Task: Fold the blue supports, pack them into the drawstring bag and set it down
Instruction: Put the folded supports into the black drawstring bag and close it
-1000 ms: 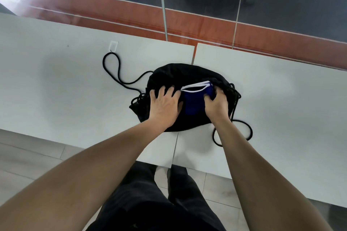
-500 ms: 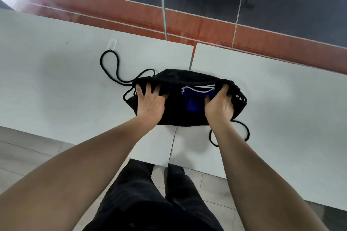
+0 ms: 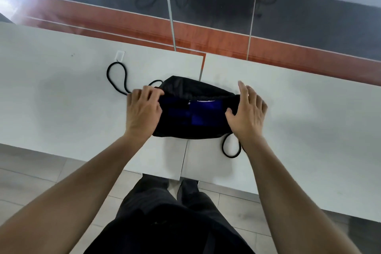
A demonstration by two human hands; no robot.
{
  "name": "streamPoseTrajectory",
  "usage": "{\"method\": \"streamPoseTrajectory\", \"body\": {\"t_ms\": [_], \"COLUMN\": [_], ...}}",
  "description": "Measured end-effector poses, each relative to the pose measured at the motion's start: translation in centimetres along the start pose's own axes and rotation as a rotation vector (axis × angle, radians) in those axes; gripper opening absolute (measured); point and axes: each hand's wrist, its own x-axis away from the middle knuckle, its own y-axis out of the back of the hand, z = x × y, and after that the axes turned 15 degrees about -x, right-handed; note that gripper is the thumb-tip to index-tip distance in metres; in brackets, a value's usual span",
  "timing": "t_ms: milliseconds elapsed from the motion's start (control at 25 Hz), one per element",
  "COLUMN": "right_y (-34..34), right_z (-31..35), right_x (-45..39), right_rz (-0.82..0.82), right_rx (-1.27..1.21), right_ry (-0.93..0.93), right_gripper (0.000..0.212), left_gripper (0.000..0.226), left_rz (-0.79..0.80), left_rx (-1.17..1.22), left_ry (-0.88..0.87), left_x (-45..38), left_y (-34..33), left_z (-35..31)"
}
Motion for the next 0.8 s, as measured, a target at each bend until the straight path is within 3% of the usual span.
{"method": "streamPoseTrajectory", "body": {"t_ms": [40,120,200,240,320,480,560,680,800], "right_y": [-0.1,0.1,0.6,1.0,1.8,3.8,4.9,7.0,9.0], "right_z": [-0.6,-1.4,-1.5,-1.4,-1.2,-1.2,-1.2,-1.1,-1.1], "right_x": [-0.6,-1.1,-1.2,-1.1,-1.1,-1.6,-2.0,-2.5,-2.4], "right_rz": [0.059,0.111,0.085,0.063,0.049,0.028,0.048,0.108,0.132], "right_rx": [0.056,0.091,0.008,-0.032,-0.086,-0.114,-0.123,-0.216,-0.282], "right_ry": [-0.037,-0.091,-0.160,-0.186,-0.215,-0.263,-0.296,-0.286,-0.189], "right_gripper": [0.062,0.038,0.025,0.024,0.025,0.030,0.042,0.061,0.068], "left_gripper": [0.048,0.064,0.053,0.042,0.026,0.025,0.023,0.049,0.059], "left_rz": [0.104,0.426,0.664,0.689,0.618,0.427,0.422,0.439,0.441], "left_rx": [0.002,0.122,0.274,0.340,0.464,0.591,0.574,0.411,0.694], "left_ry": [0.122,0.355,0.466,0.489,0.552,0.565,0.493,0.333,0.424], "left_x": [0.0,-0.1,0.0,0.4,0.9,-0.1,-1.4,-3.3,-4.5], "left_y": [0.3,0.2,-0.4,-0.8,-0.7,1.6,3.1,5.6,7.2], "left_z": [0.5,1.2,1.6,1.9,2.4,4.0,4.9,7.9,10.5]}}
